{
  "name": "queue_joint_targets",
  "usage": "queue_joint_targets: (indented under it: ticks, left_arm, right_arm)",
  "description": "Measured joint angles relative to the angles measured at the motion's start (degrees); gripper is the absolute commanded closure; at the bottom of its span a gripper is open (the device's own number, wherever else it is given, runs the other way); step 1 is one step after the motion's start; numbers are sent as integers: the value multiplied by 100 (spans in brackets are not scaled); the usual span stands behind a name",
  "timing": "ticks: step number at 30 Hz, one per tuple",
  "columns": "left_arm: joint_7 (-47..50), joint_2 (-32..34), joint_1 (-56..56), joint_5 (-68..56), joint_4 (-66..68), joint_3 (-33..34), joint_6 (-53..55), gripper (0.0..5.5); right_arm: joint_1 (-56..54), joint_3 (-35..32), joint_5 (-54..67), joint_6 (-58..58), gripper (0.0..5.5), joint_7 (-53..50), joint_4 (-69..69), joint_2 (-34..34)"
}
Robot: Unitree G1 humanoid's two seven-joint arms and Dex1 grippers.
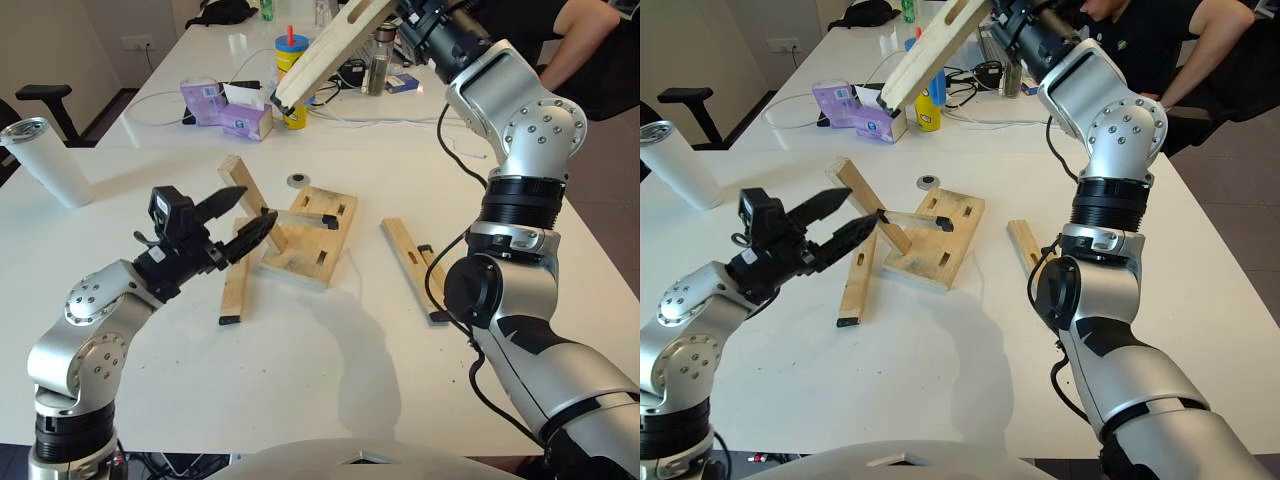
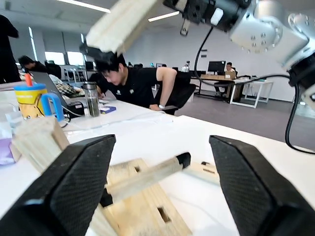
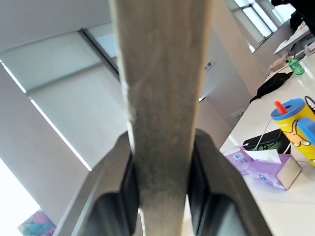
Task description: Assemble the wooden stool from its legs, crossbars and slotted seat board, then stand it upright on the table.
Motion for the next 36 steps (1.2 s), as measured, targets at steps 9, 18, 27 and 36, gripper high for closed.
queue_joint_targets:
  ticks: [9,18,27,36]
  left_arm:
    - [421,608,-116,2238,1680,-1275,-39,197]
    - [1459,-393,-1313,3817,3810,-2076,-1068,197]
    - [1513,-796,-1501,4749,4432,-2759,-1733,197]
    - [1413,-1620,-1391,4762,3722,-3105,-1396,197]
  right_arm:
    - [95,-29,-220,-119,447,48,-13,-150]
    - [560,-137,-244,-123,447,-44,-343,-278]
    - [928,-160,-274,-128,447,-194,-535,-282]
    - [2399,576,-1824,-703,447,303,-837,-861]
